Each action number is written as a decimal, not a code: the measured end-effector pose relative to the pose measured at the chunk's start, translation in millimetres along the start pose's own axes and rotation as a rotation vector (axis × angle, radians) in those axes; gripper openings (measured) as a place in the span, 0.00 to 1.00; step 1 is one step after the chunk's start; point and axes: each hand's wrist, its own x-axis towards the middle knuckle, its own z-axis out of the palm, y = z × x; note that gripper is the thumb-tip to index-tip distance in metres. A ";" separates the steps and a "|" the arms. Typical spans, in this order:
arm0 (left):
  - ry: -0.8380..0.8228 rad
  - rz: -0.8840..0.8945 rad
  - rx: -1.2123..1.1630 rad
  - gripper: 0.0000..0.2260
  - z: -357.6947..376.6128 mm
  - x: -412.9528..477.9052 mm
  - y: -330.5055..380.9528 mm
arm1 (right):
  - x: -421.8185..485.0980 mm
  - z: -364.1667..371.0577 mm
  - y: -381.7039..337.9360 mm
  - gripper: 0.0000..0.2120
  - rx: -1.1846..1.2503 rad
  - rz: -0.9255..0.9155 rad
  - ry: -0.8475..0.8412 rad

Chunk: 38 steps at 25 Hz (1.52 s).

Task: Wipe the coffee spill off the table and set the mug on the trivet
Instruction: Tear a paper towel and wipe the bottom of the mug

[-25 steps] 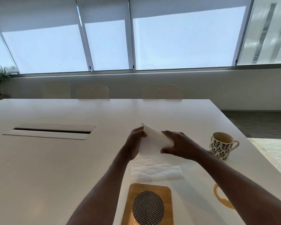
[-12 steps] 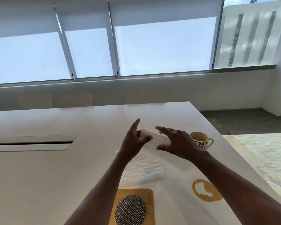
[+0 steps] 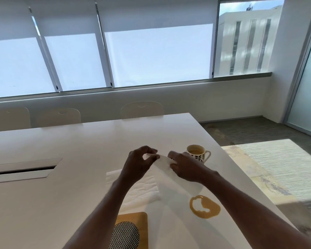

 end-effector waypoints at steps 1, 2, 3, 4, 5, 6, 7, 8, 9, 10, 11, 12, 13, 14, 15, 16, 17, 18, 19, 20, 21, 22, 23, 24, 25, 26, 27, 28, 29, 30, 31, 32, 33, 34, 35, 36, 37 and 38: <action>0.008 -0.003 -0.031 0.04 5.7 1.6 3.4 | -3.6 1.1 4.8 0.08 0.003 0.023 0.012; 0.034 -0.007 -0.063 0.03 11.5 4.2 6.3 | -7.3 1.5 10.1 0.10 0.005 0.042 0.070; 0.069 -0.015 -0.096 0.04 18.4 8.7 9.0 | -11.4 0.9 17.5 0.12 0.000 0.069 0.198; 0.107 -0.026 -0.122 0.04 25.2 14.1 10.5 | -15.0 -0.2 27.4 0.14 -0.015 0.116 0.386; 0.134 -0.037 -0.129 0.05 32.7 20.2 11.3 | -19.2 -2.1 39.1 0.16 -0.039 0.189 0.588; 0.142 -0.042 -0.120 0.05 40.9 26.1 11.8 | -24.0 -4.1 51.2 0.17 -0.058 0.274 0.753; 0.127 -0.048 -0.097 0.06 50.3 31.9 12.7 | -28.4 -4.7 64.0 0.18 -0.070 0.345 0.849; 0.086 -0.061 -0.064 0.09 60.7 37.9 13.4 | -30.9 -3.3 76.5 0.18 -0.079 0.393 0.871; 0.022 -0.080 -0.019 0.12 71.2 43.3 13.2 | -32.1 0.2 87.2 0.19 -0.093 0.424 0.841; -0.055 -0.097 0.026 0.17 81.6 49.0 13.0 | -31.5 5.5 96.3 0.20 -0.108 0.445 0.786; -0.139 -0.112 0.065 0.21 92.2 55.1 13.3 | -29.4 11.6 104.9 0.21 -0.123 0.456 0.726; -0.219 -0.123 0.098 0.24 102.3 61.0 13.7 | -25.9 17.8 112.2 0.22 -0.142 0.452 0.667; -0.285 -0.125 0.126 0.27 112.1 66.2 14.7 | -21.6 24.0 118.3 0.23 -0.171 0.439 0.605; -0.336 -0.123 0.144 0.28 120.5 70.9 15.6 | -16.8 30.4 122.9 0.24 -0.203 0.424 0.537; -0.378 -0.124 0.151 0.28 127.3 74.9 16.8 | -12.4 37.2 125.9 0.25 -0.230 0.414 0.471; -0.403 -0.128 0.143 0.28 133.0 78.2 16.7 | -8.9 44.0 127.5 0.26 -0.244 0.410 0.421; -0.411 -0.134 0.124 0.28 137.3 80.8 16.3 | -6.9 50.3 127.4 0.27 -0.247 0.408 0.402; -0.409 -0.134 0.100 0.27 140.5 83.3 14.4 | -6.0 55.2 125.7 0.28 -0.242 0.406 0.412; -0.413 -0.133 0.083 0.26 143.5 86.4 11.2 | -5.9 59.0 123.1 0.29 -0.231 0.403 0.434; -0.428 -0.130 0.077 0.24 145.9 89.7 8.4 | -6.7 62.4 119.9 0.30 -0.216 0.397 0.459; -0.447 -0.129 0.078 0.22 148.0 92.9 5.4 | -7.4 66.1 117.1 0.30 -0.195 0.389 0.481; -0.451 -0.127 0.081 0.19 150.5 95.5 2.5 | -8.1 69.6 114.4 0.31 -0.175 0.379 0.498; -0.440 -0.127 0.081 0.16 153.0 96.9 1.0 | -9.0 72.4 111.6 0.31 -0.157 0.370 0.512; -0.423 -0.132 0.077 0.15 154.1 97.0 0.6 | -9.9 74.7 108.4 0.32 -0.141 0.362 0.526; -0.407 -0.147 0.069 0.16 153.9 96.1 1.2 | -10.7 77.3 105.8 0.33 -0.128 0.357 0.540; -0.394 -0.169 0.065 0.20 154.7 95.7 1.4 | -11.8 79.9 105.3 0.33 -0.120 0.368 0.551; -0.379 -0.191 0.066 0.23 155.2 95.7 1.8 | -12.9 81.7 105.3 0.32 -0.113 0.396 0.559; -0.362 -0.207 0.077 0.24 155.8 96.7 2.7 | -13.6 81.6 105.8 0.32 -0.101 0.440 0.554; -0.339 -0.213 0.090 0.25 157.3 99.0 3.8 | -14.0 79.8 106.6 0.31 -0.090 0.494 0.542; -0.316 -0.211 0.097 0.24 159.7 102.4 5.6 | -14.2 77.5 108.5 0.31 -0.086 0.545 0.518; -0.307 -0.212 0.093 0.22 162.6 106.1 8.6 | -14.0 75.7 111.7 0.31 -0.094 0.582 0.480; -0.316 -0.215 0.086 0.21 165.7 111.2 11.6 | -14.3 74.4 115.3 0.30 -0.116 0.604 0.432; -0.337 -0.218 0.073 0.21 169.0 116.8 15.5 | -14.6 73.0 118.1 0.29 -0.145 0.614 0.379; -0.373 -0.226 0.053 0.19 172.3 121.7 19.3 | -15.2 71.6 119.0 0.27 -0.180 0.614 0.326; -0.418 -0.229 0.040 0.17 176.0 126.0 22.0 | -15.5 70.9 119.2 0.25 -0.219 0.610 0.278; -0.452 -0.224 0.041 0.17 179.6 130.4 24.3 | -15.7 71.1 120.3 0.24 -0.259 0.605 0.237; -0.459 -0.227 0.060 0.19 182.5 134.3 25.3 | -15.7 71.8 122.1 0.22 -0.297 0.598 0.206; -0.451 -0.235 0.093 0.19 184.4 136.8 26.3 | -15.3 71.5 124.4 0.20 -0.332 0.588 0.185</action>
